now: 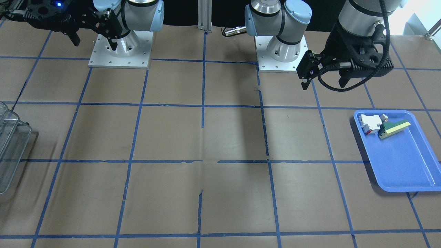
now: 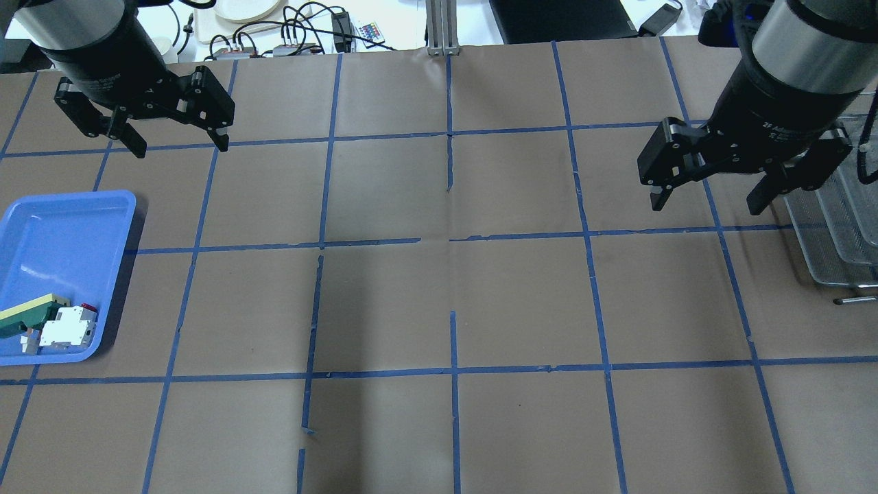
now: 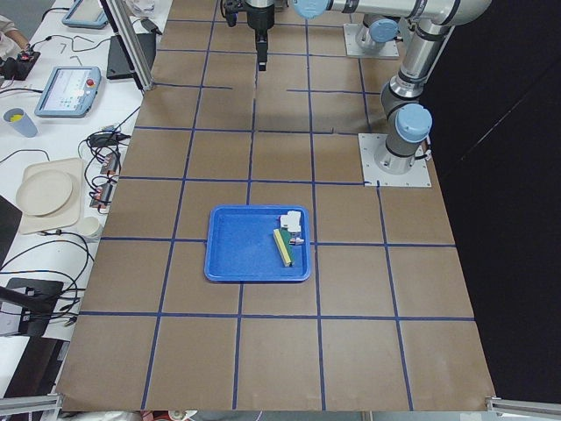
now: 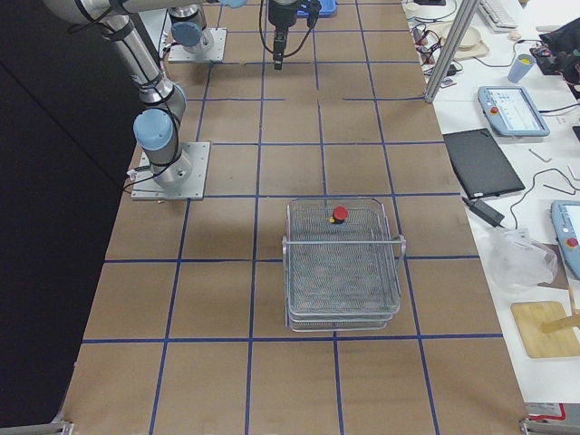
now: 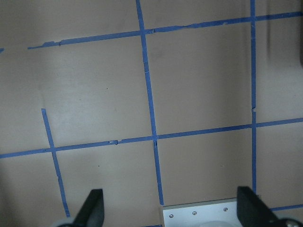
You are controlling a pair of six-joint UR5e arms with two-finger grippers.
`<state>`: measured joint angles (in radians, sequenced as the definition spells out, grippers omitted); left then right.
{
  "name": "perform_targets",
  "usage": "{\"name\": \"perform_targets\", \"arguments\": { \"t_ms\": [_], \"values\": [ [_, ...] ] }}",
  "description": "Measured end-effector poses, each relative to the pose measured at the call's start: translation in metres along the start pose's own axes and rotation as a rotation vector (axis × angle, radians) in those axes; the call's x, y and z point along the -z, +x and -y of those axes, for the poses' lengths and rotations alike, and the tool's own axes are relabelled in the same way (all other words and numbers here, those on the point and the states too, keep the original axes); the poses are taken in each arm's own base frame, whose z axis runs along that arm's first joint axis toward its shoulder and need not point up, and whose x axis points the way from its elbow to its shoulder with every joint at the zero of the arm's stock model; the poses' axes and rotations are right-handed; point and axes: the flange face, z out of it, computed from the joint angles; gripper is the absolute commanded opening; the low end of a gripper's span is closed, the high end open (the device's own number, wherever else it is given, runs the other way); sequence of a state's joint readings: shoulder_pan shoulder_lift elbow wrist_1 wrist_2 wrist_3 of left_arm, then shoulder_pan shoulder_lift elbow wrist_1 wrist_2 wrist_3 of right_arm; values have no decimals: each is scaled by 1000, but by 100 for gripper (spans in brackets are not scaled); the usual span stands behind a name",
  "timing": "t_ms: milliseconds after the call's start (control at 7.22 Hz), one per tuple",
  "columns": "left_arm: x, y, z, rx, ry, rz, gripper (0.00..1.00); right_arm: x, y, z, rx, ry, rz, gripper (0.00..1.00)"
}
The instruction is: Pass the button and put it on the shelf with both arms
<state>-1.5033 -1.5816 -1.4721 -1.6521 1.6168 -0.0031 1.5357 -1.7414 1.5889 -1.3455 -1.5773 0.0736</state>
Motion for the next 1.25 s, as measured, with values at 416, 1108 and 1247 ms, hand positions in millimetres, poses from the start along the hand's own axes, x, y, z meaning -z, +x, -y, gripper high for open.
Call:
{"name": "perform_targets", "arguments": {
  "t_ms": [416, 1108, 1247],
  "values": [
    [-1, 1, -1, -1, -1, 1, 100, -4, -2, 3, 0, -7, 7, 100],
    [0, 1, -1, -1, 1, 0, 100, -15, -6, 3, 14, -13, 6, 100],
    [0, 1, -1, -1, 2, 0, 100, -15, -7, 2, 13, -13, 6, 100]
  ]
}}
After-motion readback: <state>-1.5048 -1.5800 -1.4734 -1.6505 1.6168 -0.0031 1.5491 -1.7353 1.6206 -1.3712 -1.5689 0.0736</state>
